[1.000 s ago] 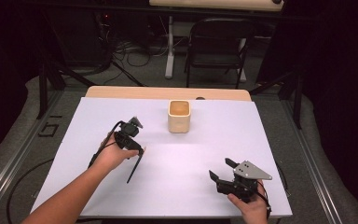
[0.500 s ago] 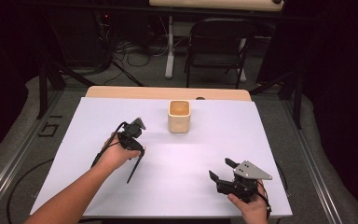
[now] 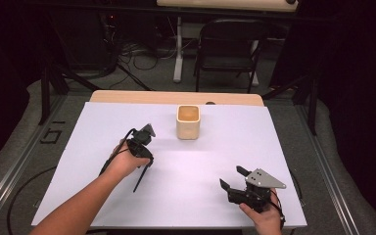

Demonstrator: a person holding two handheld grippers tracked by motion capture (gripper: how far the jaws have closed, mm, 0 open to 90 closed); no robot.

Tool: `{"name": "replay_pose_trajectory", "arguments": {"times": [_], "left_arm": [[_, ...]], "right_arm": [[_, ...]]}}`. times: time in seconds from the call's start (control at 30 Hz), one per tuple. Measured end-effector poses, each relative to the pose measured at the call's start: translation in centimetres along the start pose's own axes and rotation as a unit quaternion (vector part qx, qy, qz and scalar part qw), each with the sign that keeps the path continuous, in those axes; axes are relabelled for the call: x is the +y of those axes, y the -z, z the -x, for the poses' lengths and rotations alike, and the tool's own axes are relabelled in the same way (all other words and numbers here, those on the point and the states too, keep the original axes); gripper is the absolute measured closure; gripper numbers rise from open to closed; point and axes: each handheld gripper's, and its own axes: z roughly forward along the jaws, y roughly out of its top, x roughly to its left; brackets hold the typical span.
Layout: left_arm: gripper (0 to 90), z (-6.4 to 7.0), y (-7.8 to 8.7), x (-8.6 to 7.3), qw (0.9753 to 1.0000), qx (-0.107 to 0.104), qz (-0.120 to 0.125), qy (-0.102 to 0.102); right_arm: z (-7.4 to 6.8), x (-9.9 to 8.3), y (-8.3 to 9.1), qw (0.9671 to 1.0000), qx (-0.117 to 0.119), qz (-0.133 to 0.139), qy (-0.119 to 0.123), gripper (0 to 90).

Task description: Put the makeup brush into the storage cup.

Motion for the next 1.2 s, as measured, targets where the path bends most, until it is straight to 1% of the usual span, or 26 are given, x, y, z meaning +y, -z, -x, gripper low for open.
{"name": "replay_pose_trajectory", "arguments": {"times": [0.07,0.1,0.23,0.33,1.2], "left_arm": [[56.0,0.0,-0.1,0.1,1.0000,0.000,-0.002,0.001],[56.4,0.0,-0.1,0.1,1.0000,0.000,-0.003,0.000],[57.6,0.0,-0.3,0.2,1.0000,0.000,-0.006,0.001],[58.3,0.0,-0.4,0.3,1.0000,-0.001,-0.007,0.006],[68.0,0.4,-1.1,0.6,0.9997,0.002,-0.023,0.006]], "right_arm": [[0.0,0.0,0.1,1.0000,0.001,-0.005,0.001,25.4],[0.0,0.0,0.0,1.0000,0.001,-0.001,0.000,25.4],[0.0,0.0,0.1,1.0000,0.002,-0.004,0.000,25.4],[0.1,0.0,0.1,1.0000,0.001,-0.003,0.000,25.4],[0.1,0.0,0.1,1.0000,0.002,-0.002,0.000,25.6]]}}
